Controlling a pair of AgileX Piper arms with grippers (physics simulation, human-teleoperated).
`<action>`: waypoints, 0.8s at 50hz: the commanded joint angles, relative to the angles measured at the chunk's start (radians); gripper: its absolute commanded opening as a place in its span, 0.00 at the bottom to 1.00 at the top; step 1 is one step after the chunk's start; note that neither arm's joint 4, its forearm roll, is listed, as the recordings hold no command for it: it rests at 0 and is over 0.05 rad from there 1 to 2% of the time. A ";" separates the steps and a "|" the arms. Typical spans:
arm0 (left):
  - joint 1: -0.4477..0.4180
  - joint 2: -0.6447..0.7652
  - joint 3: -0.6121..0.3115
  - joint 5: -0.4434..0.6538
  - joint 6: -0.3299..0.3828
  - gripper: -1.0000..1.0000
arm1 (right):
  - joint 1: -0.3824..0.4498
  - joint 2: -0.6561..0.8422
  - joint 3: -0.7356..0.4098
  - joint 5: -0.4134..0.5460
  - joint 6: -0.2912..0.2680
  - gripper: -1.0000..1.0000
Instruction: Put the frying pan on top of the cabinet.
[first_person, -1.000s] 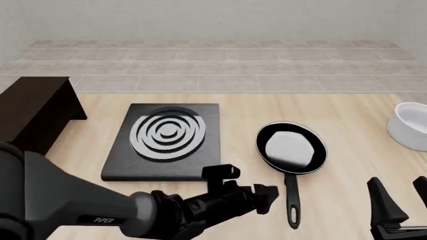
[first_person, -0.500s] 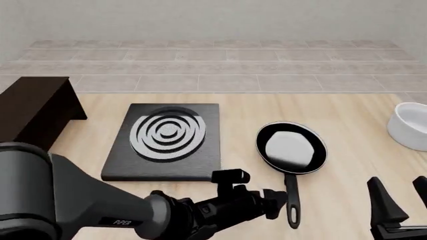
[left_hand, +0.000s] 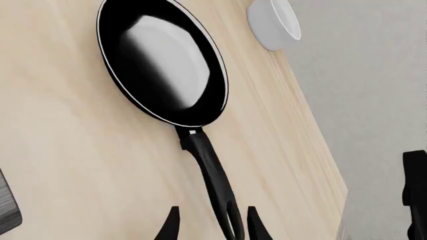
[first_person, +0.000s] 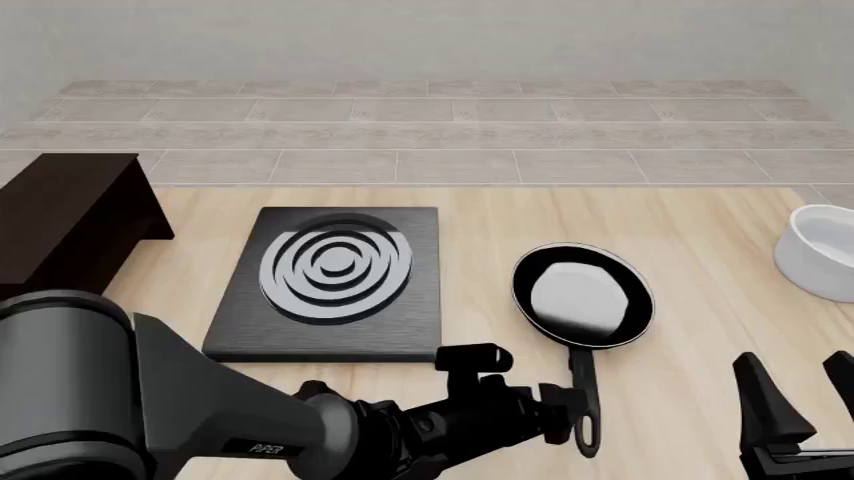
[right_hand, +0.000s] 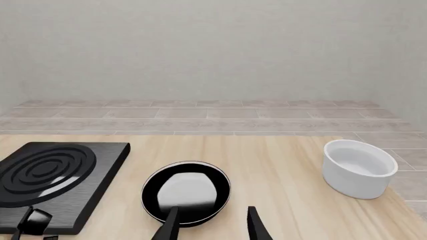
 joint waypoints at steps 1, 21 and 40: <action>-0.004 0.033 -0.016 -0.017 -0.011 1.00 | -0.001 0.007 0.000 -0.005 0.004 1.00; -0.019 0.044 -0.043 -0.016 -0.011 1.00 | -0.004 -0.004 0.000 0.006 0.011 1.00; -0.022 0.100 -0.079 -0.026 -0.020 1.00 | -0.007 0.006 0.000 -0.002 0.016 1.00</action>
